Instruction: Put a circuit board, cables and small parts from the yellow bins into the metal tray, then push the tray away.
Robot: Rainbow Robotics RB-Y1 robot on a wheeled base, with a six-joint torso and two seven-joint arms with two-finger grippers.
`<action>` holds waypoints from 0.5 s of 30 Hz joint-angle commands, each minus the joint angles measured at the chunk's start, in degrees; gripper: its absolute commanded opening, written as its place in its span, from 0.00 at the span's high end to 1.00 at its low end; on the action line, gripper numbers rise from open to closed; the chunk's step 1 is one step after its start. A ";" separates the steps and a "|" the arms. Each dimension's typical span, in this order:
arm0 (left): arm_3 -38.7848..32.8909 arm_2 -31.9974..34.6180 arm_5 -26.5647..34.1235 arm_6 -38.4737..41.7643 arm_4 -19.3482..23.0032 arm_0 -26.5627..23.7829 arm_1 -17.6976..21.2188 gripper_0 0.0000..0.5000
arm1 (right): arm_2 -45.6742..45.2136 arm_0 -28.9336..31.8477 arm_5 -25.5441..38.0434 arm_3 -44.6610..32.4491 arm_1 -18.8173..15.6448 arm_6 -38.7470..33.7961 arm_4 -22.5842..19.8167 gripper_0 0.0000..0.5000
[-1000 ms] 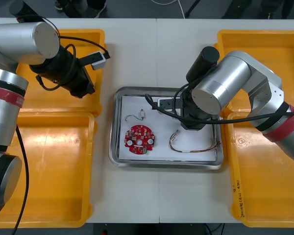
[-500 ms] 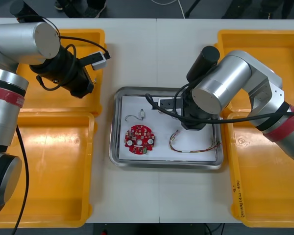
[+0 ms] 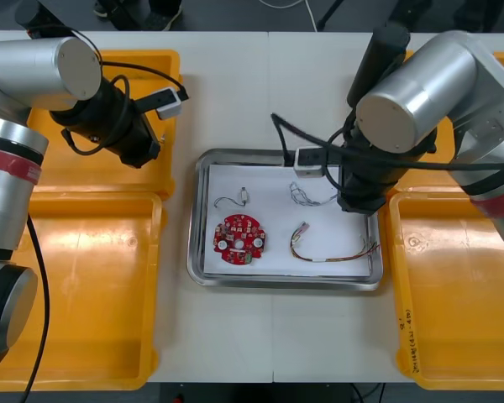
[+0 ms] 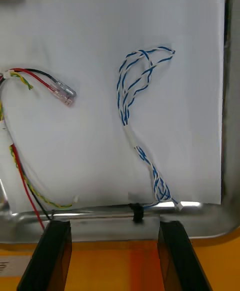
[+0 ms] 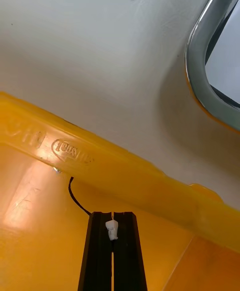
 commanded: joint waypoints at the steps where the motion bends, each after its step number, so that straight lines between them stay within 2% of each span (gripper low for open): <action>1: -0.47 2.46 0.68 -2.17 1.51 -0.73 1.42 1.00 | -5.70 -2.55 4.24 -4.81 -0.26 -5.69 -1.16 0.00; 15: -0.47 3.52 1.56 0.65 4.76 -0.73 7.75 1.00 | -12.20 -1.05 4.24 -16.24 -5.88 -26.00 -1.86 0.00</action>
